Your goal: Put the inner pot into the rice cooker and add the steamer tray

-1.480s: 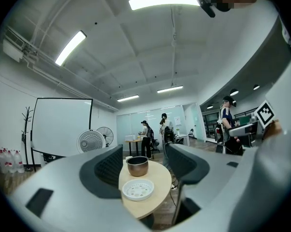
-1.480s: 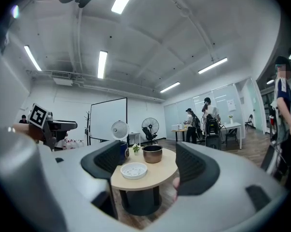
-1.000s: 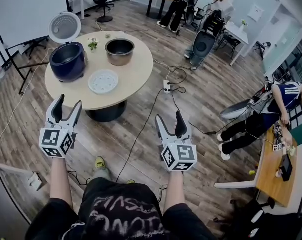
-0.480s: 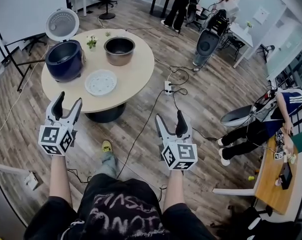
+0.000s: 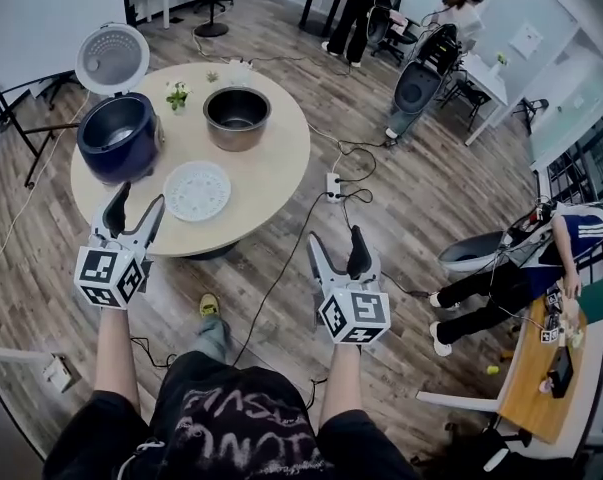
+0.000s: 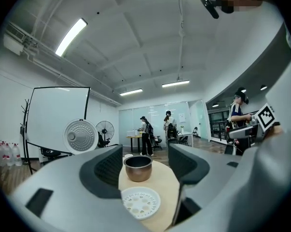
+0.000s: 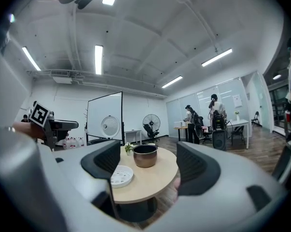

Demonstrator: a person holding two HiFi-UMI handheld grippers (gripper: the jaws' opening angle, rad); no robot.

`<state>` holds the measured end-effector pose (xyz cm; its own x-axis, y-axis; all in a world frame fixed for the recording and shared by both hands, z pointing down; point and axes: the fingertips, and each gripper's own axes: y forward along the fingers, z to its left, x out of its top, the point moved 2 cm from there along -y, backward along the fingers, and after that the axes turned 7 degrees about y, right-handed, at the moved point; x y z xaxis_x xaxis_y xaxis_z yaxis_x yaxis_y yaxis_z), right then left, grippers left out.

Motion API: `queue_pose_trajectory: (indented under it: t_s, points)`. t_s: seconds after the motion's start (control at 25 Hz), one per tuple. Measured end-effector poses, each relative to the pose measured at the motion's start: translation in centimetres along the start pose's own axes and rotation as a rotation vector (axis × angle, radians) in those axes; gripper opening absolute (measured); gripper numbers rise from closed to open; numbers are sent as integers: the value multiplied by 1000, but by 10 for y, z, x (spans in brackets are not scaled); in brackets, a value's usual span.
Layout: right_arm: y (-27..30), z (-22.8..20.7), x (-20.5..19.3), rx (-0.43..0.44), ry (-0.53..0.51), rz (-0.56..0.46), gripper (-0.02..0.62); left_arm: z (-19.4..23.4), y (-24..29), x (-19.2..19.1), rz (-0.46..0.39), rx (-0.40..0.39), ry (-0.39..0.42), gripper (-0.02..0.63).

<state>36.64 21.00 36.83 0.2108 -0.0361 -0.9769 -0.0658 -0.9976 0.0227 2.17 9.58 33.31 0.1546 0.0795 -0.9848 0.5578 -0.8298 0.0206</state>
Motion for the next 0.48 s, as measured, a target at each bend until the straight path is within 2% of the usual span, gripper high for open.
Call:
queue_pose_trajectory:
  t_s: [0.48]
  points:
    - [152, 6, -2, -66, 13, 63, 362, 82, 131, -32, 56, -95, -56, 296]
